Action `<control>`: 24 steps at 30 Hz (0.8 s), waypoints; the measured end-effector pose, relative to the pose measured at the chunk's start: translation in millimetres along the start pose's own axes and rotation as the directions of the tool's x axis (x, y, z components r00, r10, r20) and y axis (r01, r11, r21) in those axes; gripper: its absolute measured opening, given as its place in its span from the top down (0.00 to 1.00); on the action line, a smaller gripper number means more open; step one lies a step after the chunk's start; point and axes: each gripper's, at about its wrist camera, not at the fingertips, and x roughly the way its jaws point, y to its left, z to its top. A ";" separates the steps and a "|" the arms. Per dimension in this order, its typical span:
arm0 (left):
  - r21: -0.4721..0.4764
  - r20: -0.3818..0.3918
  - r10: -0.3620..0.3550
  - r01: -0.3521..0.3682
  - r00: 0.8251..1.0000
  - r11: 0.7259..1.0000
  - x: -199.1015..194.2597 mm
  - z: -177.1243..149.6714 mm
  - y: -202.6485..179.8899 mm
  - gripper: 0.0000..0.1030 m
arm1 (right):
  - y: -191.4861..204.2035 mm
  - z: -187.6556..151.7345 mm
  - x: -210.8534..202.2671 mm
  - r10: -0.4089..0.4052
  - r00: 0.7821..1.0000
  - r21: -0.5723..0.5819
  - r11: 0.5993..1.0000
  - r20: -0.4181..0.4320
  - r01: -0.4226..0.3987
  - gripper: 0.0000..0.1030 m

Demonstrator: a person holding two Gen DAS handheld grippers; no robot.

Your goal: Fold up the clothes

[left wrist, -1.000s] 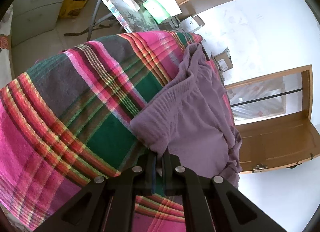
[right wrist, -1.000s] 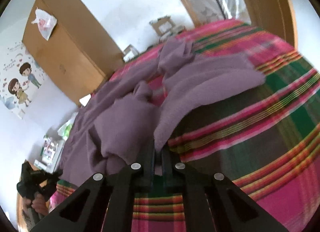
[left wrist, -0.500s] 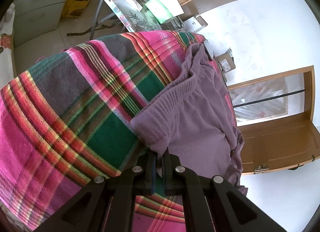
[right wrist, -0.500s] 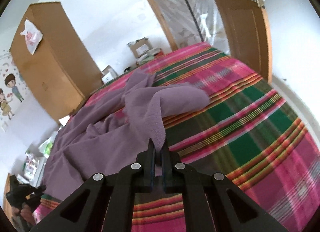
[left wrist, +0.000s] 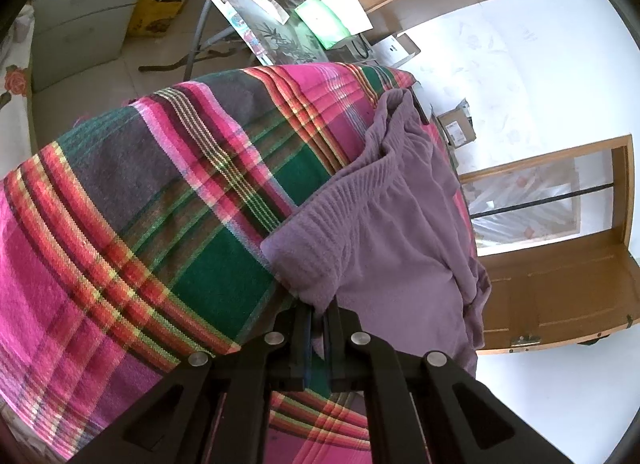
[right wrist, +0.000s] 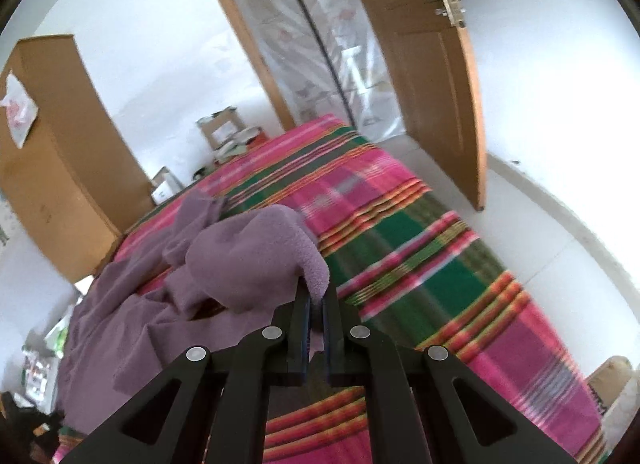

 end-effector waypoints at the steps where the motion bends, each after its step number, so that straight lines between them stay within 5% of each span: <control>1: -0.001 0.000 0.000 0.000 1.000 1.000 -0.2 0.1 0.2 0.96 | -3.1 0.1 0.5 -0.012 1.000 0.004 1.000 -0.002 0.012 0.95; 5: -0.004 0.002 -0.003 0.003 1.000 1.000 -1.9 0.1 0.1 0.96 | -9.6 -3.7 4.7 -0.032 0.998 0.020 0.999 -0.045 0.033 0.90; 8: -0.001 0.005 -0.010 0.010 1.000 1.000 -4.4 -0.2 -0.7 0.96 | -9.8 -8.5 -1.0 -0.029 0.998 0.021 0.999 -0.053 0.030 0.68; 13: 0.009 0.006 -0.018 0.018 1.000 1.000 -7.4 -0.3 -1.7 0.96 | 0.3 -26.0 -27.6 0.058 0.998 -0.022 0.998 -0.016 -0.058 0.67; 17: 0.007 0.003 -0.025 0.025 1.000 1.000 -7.8 -1.2 0.1 0.96 | 19.4 -47.5 -29.8 0.223 0.967 -0.052 0.972 -0.122 -0.230 0.67; 24: 0.013 0.008 -0.054 0.054 0.998 0.998 -14.6 -2.8 1.5 0.96 | 57.5 -83.3 -7.6 0.296 0.913 -0.069 0.943 -0.281 -0.327 0.67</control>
